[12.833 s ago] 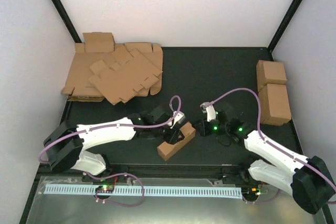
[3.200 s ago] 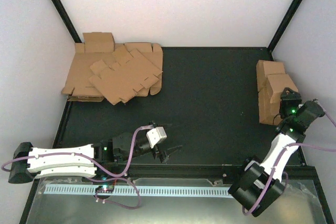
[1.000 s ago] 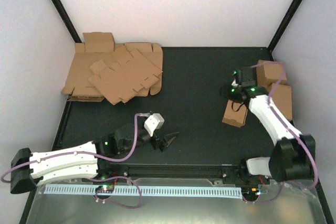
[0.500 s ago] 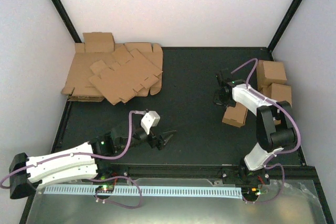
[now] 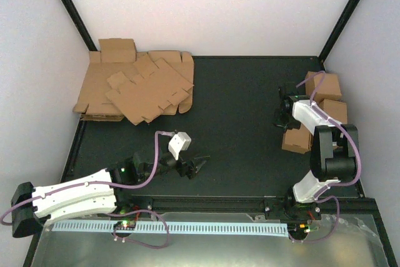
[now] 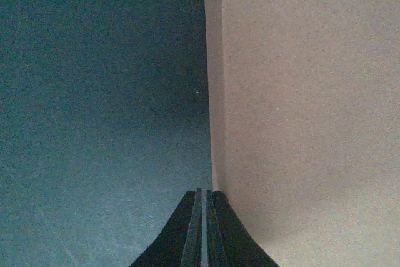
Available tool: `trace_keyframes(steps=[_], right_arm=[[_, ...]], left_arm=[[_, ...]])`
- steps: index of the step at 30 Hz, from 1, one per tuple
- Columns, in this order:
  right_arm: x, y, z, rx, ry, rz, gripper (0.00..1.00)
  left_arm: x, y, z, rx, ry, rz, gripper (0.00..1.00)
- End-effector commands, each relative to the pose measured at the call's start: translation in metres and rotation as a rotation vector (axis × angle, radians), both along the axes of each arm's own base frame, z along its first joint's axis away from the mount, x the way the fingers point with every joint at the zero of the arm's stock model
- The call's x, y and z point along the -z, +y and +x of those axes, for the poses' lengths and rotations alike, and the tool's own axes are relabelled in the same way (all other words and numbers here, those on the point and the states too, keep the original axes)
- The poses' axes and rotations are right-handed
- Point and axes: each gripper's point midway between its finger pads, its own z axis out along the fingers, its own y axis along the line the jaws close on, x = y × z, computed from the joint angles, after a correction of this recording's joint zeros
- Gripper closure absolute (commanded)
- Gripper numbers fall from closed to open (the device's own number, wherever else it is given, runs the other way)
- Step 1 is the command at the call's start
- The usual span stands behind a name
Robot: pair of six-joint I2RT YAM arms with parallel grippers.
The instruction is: Fold the paper box
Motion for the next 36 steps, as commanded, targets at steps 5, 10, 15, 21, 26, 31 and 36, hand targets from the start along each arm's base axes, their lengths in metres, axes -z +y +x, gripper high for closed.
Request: trace_keyframes(steps=[5, 10, 15, 21, 26, 31, 36], right_arm=[[-0.011, -0.033, -0.008, 0.057, 0.043, -0.188, 0.92], [-0.017, -0.04, -0.013, 0.081, 0.038, -0.22, 0.89], [-0.015, -0.012, -0.01, -0.006, 0.017, -0.081, 0.81], [0.002, -0.03, -0.021, 0.062, 0.109, -0.198, 0.93], [-0.005, -0.054, -0.025, 0.17, 0.106, -0.3, 0.98], [-0.023, -0.03, -0.007, 0.075, -0.006, -0.182, 0.98], [-0.068, 0.048, 0.019, -0.202, -0.324, 0.118, 0.85]], left_arm=[[0.0, -0.001, 0.0, 0.004, 0.016, -0.021, 0.01], [0.001, 0.0, -0.001, 0.005, 0.015, -0.018, 0.01], [0.001, -0.001, 0.0, 0.004, 0.008, -0.023, 0.01], [0.001, -0.004, 0.001, 0.011, 0.011, -0.02, 0.01], [0.005, -0.003, 0.002, 0.006, 0.023, -0.015, 0.01], [0.006, 0.0, 0.007, -0.014, 0.039, -0.008, 0.01], [0.004, 0.018, 0.026, -0.102, 0.055, 0.032, 0.01]])
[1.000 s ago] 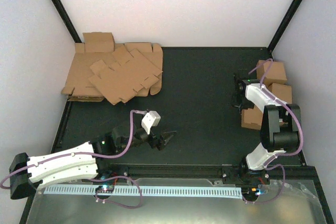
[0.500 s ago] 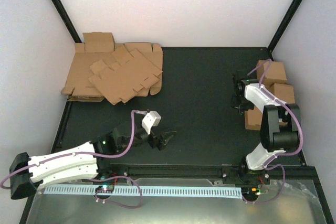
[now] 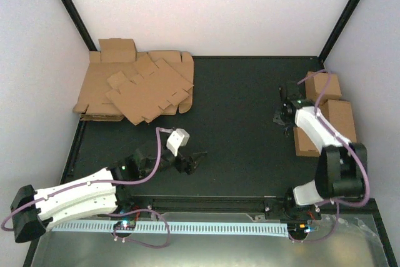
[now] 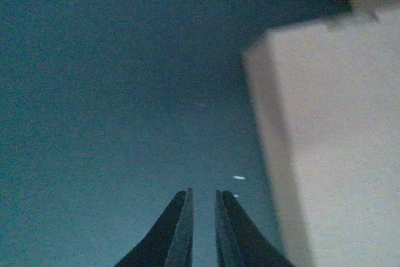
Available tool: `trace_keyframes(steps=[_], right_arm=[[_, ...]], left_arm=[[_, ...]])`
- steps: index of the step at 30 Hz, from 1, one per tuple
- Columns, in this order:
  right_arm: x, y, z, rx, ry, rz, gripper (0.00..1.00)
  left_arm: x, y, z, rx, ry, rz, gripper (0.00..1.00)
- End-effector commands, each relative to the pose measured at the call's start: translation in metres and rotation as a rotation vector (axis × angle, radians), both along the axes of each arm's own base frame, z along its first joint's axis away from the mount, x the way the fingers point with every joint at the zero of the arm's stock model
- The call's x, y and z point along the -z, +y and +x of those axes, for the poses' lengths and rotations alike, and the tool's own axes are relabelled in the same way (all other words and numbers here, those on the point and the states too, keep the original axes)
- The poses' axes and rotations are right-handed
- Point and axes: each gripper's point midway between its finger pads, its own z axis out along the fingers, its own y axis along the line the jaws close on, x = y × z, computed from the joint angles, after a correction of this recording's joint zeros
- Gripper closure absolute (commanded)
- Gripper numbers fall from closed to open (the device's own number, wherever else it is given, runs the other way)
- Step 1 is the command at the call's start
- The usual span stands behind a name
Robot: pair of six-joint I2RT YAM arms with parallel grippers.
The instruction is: Fold the paper box
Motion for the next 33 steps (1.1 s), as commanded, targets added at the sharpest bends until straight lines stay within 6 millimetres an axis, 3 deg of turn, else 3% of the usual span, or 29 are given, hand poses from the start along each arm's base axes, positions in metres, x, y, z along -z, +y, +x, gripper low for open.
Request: trace_keyframes(steps=[1, 3, 6, 9, 13, 18, 23, 33], right_arm=[[-0.053, 0.07, 0.028, -0.281, -0.338, 0.244, 0.8], [-0.07, 0.083, 0.027, -0.34, -0.462, 0.3, 0.67], [-0.094, 0.09, 0.024, -0.402, -0.643, 0.32, 0.55], [-0.109, 0.095, 0.014, -0.514, -0.833, 0.278, 0.26], [-0.118, 0.095, -0.004, -0.612, -1.042, 0.199, 0.0], [-0.113, 0.076, -0.005, -0.597, -1.061, 0.047, 0.01], [-0.1, 0.052, 0.004, -0.519, -1.12, 0.02, 0.01], [-0.095, 0.043, 0.045, -0.554, -1.117, -0.015, 0.01]], left_arm=[[-0.011, 0.018, 0.018, -0.093, 0.017, 0.018, 0.01], [-0.014, 0.035, 0.029, -0.164, 0.003, 0.033, 0.01], [-0.021, 0.07, 0.048, -0.308, -0.042, 0.07, 0.01], [-0.023, 0.108, 0.063, -0.467, -0.096, 0.115, 0.01], [-0.025, 0.158, 0.081, -0.675, -0.172, 0.156, 0.01], [-0.021, 0.207, 0.096, -0.877, -0.255, 0.172, 0.01], [-0.006, 0.24, 0.106, -1.036, -0.347, 0.244, 0.01], [0.029, 0.273, 0.132, -1.113, -0.389, 0.294, 0.01]])
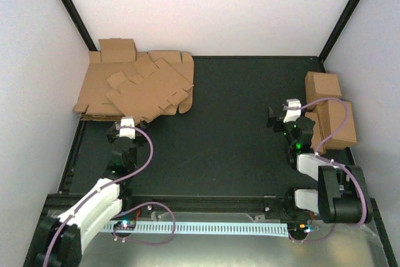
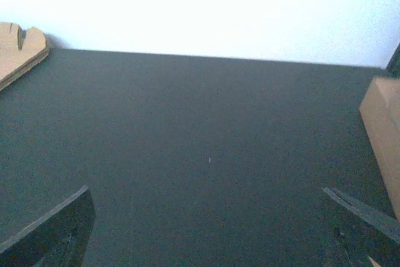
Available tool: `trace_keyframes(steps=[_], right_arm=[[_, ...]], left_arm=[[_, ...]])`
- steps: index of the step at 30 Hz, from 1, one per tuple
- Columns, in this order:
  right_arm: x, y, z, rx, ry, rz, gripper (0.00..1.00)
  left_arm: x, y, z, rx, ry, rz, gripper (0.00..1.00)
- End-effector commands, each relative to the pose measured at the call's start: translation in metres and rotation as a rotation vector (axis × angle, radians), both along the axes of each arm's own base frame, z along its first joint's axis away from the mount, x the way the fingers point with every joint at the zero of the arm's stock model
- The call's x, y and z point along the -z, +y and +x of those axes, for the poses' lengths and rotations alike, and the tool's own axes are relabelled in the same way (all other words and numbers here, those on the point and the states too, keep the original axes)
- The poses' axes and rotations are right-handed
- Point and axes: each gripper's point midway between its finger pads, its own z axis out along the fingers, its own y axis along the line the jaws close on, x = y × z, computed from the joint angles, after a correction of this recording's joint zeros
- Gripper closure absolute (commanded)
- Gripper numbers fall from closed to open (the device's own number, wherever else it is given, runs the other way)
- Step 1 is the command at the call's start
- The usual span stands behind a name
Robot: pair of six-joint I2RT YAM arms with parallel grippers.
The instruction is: Fold the paper box
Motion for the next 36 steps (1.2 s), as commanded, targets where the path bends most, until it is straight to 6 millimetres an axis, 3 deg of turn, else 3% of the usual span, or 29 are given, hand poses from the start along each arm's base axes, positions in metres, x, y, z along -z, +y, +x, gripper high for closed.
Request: trace_keyframes(steps=[1, 7, 11, 17, 21, 24, 36], right_arm=[[-0.038, -0.005, 0.022, -0.001, -0.163, -0.033, 0.0], [-0.022, -0.013, 0.027, 0.028, -0.14, -0.014, 0.01], [-0.023, -0.014, 0.027, 0.032, -0.145, -0.015, 0.01], [-0.024, -0.014, 0.027, 0.032, -0.15, -0.014, 0.0], [-0.023, -0.014, 0.027, 0.032, -0.146, -0.014, 0.01], [-0.023, -0.014, 0.027, 0.033, -0.146, -0.013, 0.01], [-0.023, -0.015, 0.028, 0.034, -0.145, -0.015, 0.0]], left_arm=[[-0.025, 0.008, 0.018, 0.007, -0.138, 0.003, 0.01], [-0.034, 0.005, 0.041, 0.066, -0.175, 0.018, 0.01], [-0.036, 0.003, 0.058, 0.081, -0.168, 0.04, 0.01], [-0.013, 0.0, 0.076, 0.139, -0.138, 0.023, 0.01], [-0.008, 0.004, 0.094, 0.115, -0.113, 0.025, 0.01], [-0.002, 0.007, 0.098, 0.107, -0.041, -0.008, 0.01], [-0.003, 0.007, 0.098, 0.111, -0.046, -0.002, 0.01]])
